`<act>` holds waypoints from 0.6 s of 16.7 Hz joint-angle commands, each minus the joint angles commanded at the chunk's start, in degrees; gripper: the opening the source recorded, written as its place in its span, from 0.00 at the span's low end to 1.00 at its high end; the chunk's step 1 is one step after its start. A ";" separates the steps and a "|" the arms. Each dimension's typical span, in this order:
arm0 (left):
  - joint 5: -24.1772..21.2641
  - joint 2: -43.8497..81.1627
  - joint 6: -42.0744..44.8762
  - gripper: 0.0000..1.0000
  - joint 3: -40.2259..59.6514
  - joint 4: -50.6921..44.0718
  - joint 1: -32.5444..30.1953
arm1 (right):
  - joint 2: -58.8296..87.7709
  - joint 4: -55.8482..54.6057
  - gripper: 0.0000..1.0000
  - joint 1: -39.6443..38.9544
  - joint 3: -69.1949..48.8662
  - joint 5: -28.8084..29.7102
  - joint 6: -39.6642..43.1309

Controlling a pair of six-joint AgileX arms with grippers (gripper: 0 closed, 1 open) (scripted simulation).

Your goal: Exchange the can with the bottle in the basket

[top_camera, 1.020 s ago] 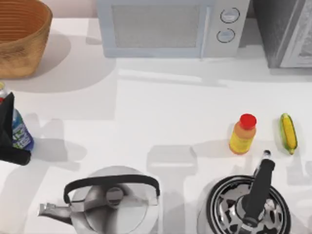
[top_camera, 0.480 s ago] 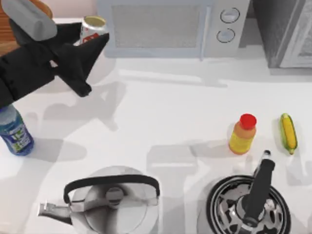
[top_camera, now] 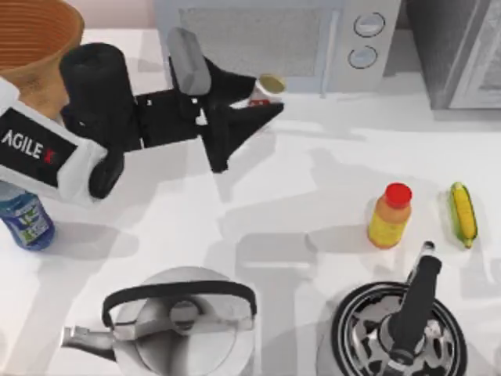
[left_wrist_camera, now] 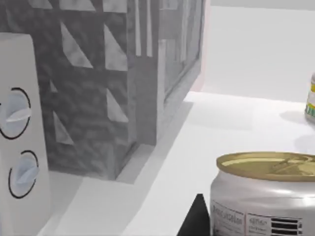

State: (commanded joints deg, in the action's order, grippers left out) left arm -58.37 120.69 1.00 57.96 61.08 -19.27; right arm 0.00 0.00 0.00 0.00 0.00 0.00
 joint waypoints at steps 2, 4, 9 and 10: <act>-4.07 8.96 0.13 0.00 4.39 4.65 -1.17 | 0.00 0.00 1.00 0.00 0.00 0.00 0.00; -7.38 16.30 0.24 0.00 8.00 8.46 -2.10 | 0.00 0.00 1.00 0.00 0.00 0.00 0.00; -11.75 26.03 0.40 0.00 12.83 13.54 -3.29 | 0.00 0.00 1.00 0.00 0.00 0.00 0.00; -11.86 26.28 0.41 0.00 12.95 13.67 -3.32 | 0.00 0.00 1.00 0.00 0.00 0.00 0.00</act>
State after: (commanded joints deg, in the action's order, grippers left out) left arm -70.23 146.98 1.41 70.92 74.75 -22.58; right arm 0.00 0.00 0.00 0.00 0.00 0.00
